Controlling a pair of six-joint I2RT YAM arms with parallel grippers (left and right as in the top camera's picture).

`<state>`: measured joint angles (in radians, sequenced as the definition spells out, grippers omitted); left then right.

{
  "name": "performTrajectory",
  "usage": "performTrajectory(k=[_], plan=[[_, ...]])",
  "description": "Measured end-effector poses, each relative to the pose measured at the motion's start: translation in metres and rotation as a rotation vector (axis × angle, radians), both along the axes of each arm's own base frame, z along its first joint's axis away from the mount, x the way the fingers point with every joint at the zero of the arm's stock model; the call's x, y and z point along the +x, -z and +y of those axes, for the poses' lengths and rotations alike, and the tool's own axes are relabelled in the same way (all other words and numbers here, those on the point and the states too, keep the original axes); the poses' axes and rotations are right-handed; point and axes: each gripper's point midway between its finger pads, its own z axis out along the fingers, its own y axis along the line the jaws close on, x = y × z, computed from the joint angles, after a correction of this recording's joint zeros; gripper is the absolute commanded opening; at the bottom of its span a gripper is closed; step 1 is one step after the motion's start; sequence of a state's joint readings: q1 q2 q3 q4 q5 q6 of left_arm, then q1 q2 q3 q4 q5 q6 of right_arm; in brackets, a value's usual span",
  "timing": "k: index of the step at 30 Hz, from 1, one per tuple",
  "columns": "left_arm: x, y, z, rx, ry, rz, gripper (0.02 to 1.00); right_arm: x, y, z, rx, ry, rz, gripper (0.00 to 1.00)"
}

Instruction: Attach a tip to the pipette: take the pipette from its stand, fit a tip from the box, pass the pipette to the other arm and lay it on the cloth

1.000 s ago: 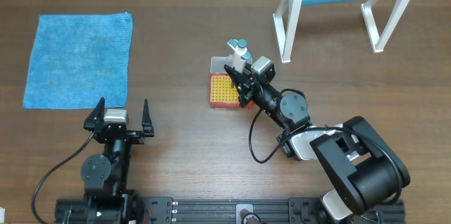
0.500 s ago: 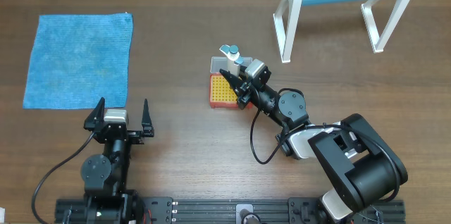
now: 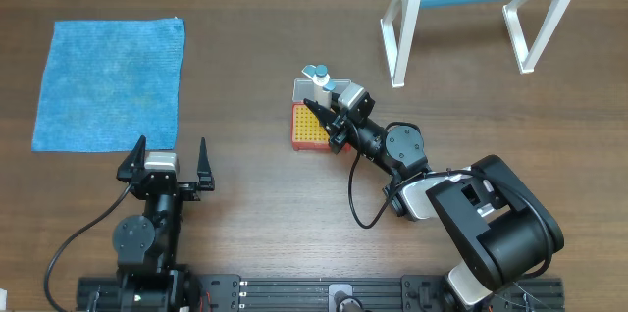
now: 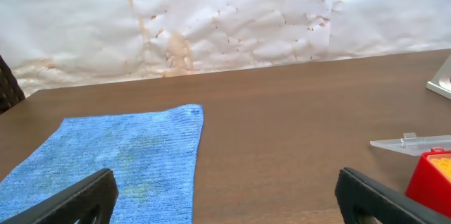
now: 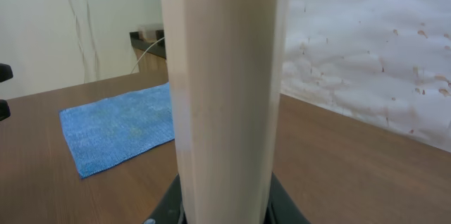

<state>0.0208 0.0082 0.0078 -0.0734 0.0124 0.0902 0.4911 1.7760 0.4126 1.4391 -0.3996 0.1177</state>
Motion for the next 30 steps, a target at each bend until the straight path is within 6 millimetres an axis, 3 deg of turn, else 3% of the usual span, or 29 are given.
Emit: performTrajectory(k=[30], plan=[[0.0, 0.0, 0.0, 0.0, 0.0, 0.0, 0.998, 0.0031, 0.0069, 0.0052, -0.021, -0.007, 0.023, 0.08]])
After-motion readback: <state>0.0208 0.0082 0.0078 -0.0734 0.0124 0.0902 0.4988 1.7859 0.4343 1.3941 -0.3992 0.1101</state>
